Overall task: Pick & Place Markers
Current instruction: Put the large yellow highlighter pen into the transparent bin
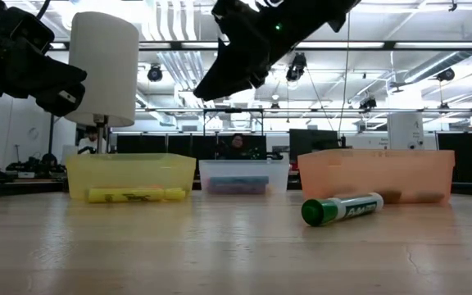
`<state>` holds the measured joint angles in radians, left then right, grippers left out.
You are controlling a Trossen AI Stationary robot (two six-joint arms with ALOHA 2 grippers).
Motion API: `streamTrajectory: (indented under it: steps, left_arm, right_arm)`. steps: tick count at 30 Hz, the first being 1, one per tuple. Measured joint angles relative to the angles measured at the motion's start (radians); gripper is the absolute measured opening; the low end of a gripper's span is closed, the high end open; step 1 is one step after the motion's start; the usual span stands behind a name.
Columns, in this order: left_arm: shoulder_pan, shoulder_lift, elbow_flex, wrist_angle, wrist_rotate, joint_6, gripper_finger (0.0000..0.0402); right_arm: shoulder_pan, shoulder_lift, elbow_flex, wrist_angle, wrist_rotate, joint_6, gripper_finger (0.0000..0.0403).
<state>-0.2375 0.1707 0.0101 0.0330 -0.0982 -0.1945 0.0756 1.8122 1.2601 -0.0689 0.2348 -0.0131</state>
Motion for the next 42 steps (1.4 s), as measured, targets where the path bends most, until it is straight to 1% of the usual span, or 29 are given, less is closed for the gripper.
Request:
streamTrajectory:
  steps: [8,13,22,31,42]
  left_arm:
    - [0.0,0.0,0.0,0.0,0.0,0.0,0.0]
    - [0.0,0.001,0.0,-0.001,0.0,0.0,0.0]
    - [0.0,0.003,0.0,-0.002,0.0,0.0,0.0]
    - [0.0,0.005,0.0,-0.003,0.0,0.0,0.0]
    - [0.0,0.005,0.0,-0.003,0.0,0.0,0.0]
  right_arm:
    - [0.018,0.021,-0.068,0.143,-0.002,0.031,0.0219]
    - [0.018,0.057,-0.089,0.177,-0.002,0.041,0.0219]
    - [0.018,0.096,-0.093,0.225,-0.005,0.067,0.0219]
    - [0.018,0.192,-0.09,0.368,-0.011,0.086,0.0219]
    - [0.012,0.235,-0.086,0.405,-0.014,0.087,0.0219]
